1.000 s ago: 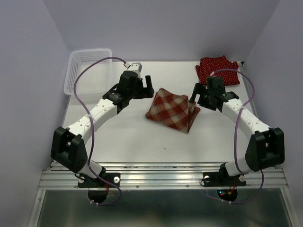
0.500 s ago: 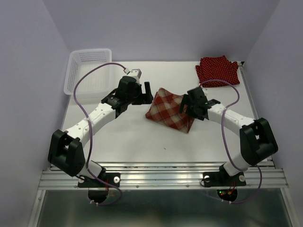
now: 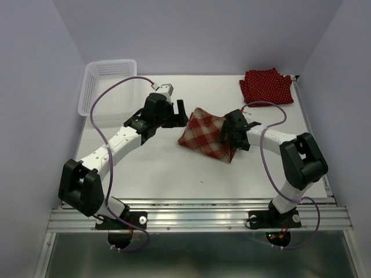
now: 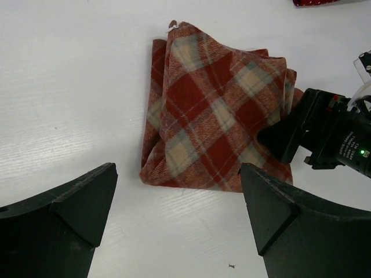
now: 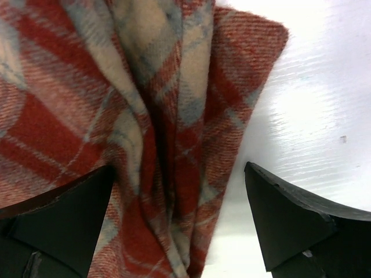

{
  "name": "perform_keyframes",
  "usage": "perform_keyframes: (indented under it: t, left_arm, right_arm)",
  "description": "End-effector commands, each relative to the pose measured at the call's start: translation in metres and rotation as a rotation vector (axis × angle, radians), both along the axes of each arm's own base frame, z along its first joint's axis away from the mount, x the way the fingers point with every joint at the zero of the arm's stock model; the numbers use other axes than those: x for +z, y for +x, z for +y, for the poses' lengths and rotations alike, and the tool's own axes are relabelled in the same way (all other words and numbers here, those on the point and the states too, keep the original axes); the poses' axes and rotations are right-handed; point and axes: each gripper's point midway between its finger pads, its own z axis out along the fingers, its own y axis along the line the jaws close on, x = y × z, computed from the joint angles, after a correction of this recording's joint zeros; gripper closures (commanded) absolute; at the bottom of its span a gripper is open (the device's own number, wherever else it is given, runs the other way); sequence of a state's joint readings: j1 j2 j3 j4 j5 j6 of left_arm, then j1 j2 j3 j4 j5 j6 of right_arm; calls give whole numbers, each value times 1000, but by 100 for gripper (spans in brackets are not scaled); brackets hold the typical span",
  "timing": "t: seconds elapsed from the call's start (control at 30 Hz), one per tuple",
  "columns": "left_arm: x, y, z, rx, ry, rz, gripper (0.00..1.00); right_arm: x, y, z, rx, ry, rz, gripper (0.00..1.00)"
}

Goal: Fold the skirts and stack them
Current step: Neatly place the folded skirt to the corner

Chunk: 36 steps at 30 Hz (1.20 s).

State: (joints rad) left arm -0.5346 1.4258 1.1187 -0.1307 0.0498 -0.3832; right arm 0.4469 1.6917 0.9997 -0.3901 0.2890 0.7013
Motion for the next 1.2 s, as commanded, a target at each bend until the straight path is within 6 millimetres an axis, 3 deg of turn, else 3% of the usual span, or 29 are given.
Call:
perform_keyframes:
  t: [0.0,0.2,0.3,0.4,0.5,0.53,0.57,0.73,0.83,1.07,1.17]
  left_arm:
    - [17,1,-2,-8,-42,-54,1]
    - [15,2,-4,-16,-49,-45,1]
    - [15,1,-5,-19,-53,-38,1]
    - [13,0,-4,-16,-51,-34,1]
    - [14,-1,-5,-15,-63,-34,2]
    - [15,-1,-6,-20,-66,-34,2]
    - [15,-3,-7,-26,-74,-27,2]
    - [14,-4,-9,-31,-81,-14,2]
    - [16,-4,-6,-15,-74,-7,2]
    - [22,5,20,123,-13,-24,2]
    - [25,8,28,179,-15,-32,2]
  right_arm:
    - [1,17,12,11,33,-42,0]
    - [-14,14,6,-16,9,-27,0]
    - [-17,16,6,-7,9,-46,8]
    - [-16,19,3,3,-9,-70,26]
    - [-10,27,5,26,-8,-116,54]
    - [-9,30,2,22,-7,-127,54]
    - [-6,31,5,57,-1,-141,65]
    - [19,52,19,232,-20,-240,99]
    - [36,68,13,334,-124,-288,99]
    - [108,120,3,491,-375,-442,99]
    - [122,135,-4,544,-454,-464,99]
